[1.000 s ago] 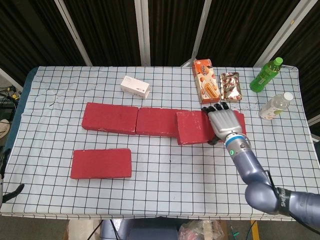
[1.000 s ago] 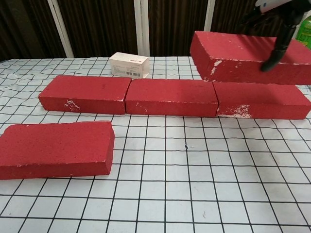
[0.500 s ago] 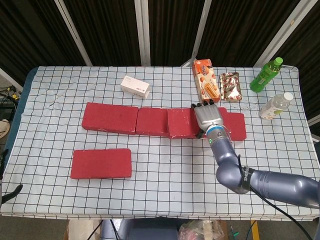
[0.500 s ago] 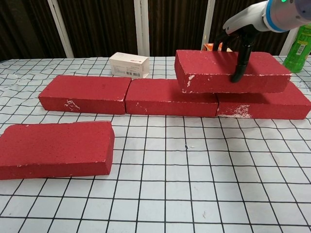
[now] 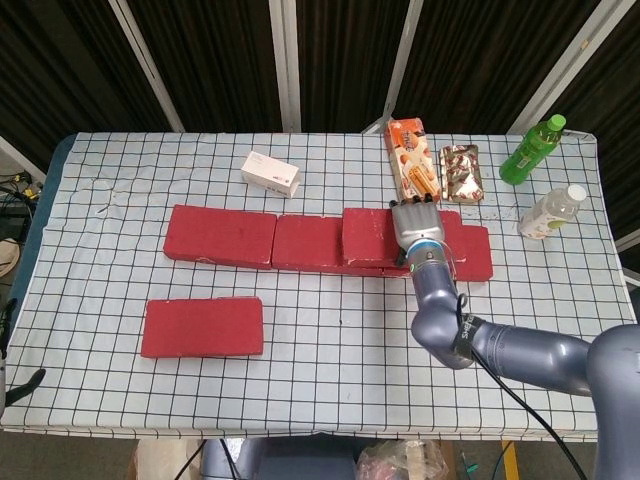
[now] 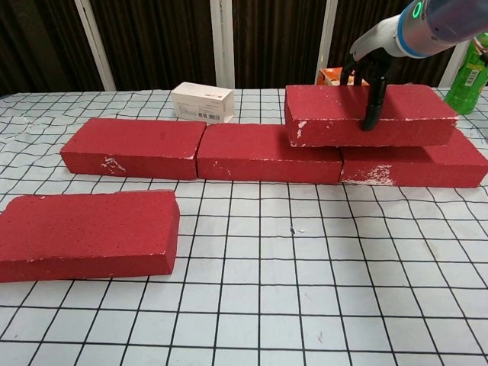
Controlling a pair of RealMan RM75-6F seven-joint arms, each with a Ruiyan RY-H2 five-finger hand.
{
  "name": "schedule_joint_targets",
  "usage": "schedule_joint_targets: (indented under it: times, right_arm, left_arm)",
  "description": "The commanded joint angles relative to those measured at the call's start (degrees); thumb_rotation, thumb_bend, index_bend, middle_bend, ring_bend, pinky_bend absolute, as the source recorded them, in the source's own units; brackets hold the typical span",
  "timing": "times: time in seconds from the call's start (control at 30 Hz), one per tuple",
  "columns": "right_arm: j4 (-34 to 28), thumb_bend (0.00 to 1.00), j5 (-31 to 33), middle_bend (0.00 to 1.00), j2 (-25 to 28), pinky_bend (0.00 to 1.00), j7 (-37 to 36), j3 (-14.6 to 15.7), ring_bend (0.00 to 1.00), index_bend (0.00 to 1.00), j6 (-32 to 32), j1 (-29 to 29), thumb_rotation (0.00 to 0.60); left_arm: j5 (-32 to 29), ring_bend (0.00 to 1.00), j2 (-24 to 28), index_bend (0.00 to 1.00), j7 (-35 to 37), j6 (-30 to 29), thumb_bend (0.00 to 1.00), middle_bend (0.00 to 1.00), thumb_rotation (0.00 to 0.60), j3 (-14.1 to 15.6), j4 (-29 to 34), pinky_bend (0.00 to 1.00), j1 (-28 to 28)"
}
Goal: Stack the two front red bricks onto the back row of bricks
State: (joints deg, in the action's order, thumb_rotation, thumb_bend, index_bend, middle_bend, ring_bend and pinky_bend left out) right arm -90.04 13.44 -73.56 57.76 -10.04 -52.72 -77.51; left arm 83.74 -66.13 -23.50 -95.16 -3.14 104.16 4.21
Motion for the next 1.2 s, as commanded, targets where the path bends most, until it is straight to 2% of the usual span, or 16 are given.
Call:
schedule_joint_targets:
  times: [0.03,1.2]
  right_arm:
    - [0.5,0.15,0.5,0.22,0.0,0.00,0.2,-0.2,0.10,0.18,0.2,-0.1,0.600]
    - [7.1,0.15,2.5,0.22,-5.6,0.00,4.2,-1.2,0.10,0.18,-0.1,1.0,0.600]
  left_arm:
    - [0.0,0.03,-0.1,0.06,-0.2,0.0,0.00,0.00,0.600,0.0,0.0,0.22,0.0]
    - [0.0,0.03,-0.2,0.06,-0.6,0.0,0.00,0.00,0.600,0.3,0.0,0.22,0.0]
